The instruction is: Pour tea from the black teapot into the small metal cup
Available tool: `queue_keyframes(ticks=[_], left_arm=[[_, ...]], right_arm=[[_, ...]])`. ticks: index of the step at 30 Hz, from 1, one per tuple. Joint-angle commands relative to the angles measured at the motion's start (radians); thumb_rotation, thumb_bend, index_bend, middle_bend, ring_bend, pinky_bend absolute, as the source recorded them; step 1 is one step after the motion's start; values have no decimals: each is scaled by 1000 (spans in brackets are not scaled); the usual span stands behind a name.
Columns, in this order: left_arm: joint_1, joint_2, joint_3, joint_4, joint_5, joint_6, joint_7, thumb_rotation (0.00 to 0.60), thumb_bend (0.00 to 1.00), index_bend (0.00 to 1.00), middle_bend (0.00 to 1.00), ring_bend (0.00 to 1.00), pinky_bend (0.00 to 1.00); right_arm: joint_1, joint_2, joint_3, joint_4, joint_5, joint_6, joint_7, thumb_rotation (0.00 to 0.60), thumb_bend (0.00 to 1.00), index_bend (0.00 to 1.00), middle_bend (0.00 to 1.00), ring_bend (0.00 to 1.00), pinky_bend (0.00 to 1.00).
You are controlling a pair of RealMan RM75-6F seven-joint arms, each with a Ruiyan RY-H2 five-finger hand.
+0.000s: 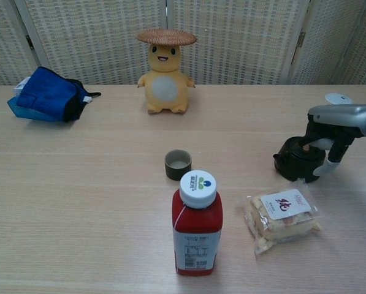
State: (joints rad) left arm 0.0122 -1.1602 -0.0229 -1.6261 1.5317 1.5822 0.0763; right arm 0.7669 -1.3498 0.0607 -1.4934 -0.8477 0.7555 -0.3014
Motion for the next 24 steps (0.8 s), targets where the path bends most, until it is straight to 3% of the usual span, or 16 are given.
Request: queue_keyframes(ticks=[1,3,7,13,21,24], left_arm=[[-2,1,-1,-4,0,-2,5,504,15,0,0,0,0],[-3,1,-1,-7,0,-3,8,504,15,0,0,0,0],[-3,1,0,-11,0,-4,9,504,15,0,0,0,0],[-3,3,0,-14,5,1,6,505,14,0,0,0,0],[-6,3,0,-17,9,1,1,499,15,0,0,0,0],[-6,2,0,-16,9,1,1,498,15,0,0,0,0]], right_arm=[[4,14,17,8,-19,-10,22,600,0,969,985,910,77],[7,30,25,3,-30,-17,35,589,0,974,990,916,78],[7,61,40,-17,-53,-22,65,472,0,992,996,922,78],[8,100,45,-55,-55,-8,59,361,0,1000,1000,938,83],[8,122,34,-108,-17,19,20,362,9,1000,1000,982,156],[6,126,31,-117,-21,28,16,381,114,1000,1000,985,184]])
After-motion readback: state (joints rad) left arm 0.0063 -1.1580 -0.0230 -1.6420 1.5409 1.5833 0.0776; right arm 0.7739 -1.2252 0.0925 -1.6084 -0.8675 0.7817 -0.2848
